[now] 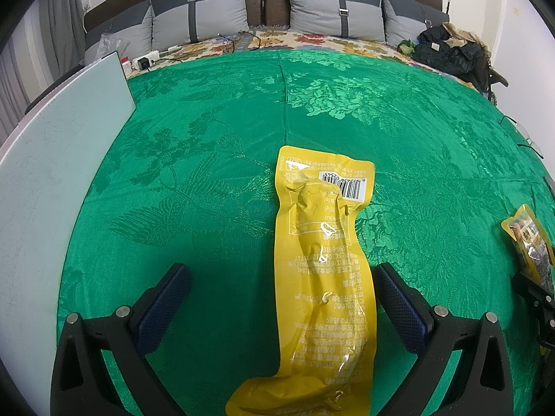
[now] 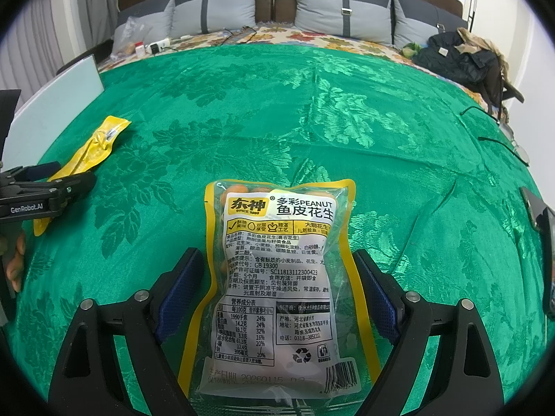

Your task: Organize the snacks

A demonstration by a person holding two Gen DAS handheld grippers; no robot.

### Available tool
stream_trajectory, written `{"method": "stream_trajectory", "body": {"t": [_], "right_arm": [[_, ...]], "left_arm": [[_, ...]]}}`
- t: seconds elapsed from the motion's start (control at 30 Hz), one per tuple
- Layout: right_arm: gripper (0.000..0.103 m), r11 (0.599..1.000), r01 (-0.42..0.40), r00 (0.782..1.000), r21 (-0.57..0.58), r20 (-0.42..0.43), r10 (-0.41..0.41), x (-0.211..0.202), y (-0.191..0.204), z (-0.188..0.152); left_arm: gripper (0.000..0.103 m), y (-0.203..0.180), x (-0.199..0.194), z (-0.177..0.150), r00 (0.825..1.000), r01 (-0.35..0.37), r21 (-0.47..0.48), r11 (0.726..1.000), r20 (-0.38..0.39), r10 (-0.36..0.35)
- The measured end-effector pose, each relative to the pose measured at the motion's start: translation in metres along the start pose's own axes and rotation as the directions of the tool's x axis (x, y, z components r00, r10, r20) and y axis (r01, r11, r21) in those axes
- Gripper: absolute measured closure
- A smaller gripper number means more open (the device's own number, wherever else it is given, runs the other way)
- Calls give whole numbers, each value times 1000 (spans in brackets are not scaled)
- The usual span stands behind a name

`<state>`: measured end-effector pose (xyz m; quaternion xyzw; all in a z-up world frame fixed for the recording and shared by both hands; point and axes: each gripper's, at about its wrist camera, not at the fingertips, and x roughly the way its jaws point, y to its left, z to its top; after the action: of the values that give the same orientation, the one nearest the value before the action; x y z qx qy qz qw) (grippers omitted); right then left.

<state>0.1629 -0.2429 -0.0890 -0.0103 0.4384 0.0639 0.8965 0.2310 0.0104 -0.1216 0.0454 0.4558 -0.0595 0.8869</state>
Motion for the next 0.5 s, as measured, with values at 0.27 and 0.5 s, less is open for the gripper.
{"method": "stream_trajectory", "body": {"t": [0.27,0.5], "right_arm": [[44,998,-54,967,40,-246,62,8,-9,37],[46,964,-176,954,198,-208,217,-33,-20,29]], "left_arm": [[58,-8,-13,11,994,33,83,996,-107,-24],[62,16,-60,-22,971,204,-114,972,-103,-216]]}}
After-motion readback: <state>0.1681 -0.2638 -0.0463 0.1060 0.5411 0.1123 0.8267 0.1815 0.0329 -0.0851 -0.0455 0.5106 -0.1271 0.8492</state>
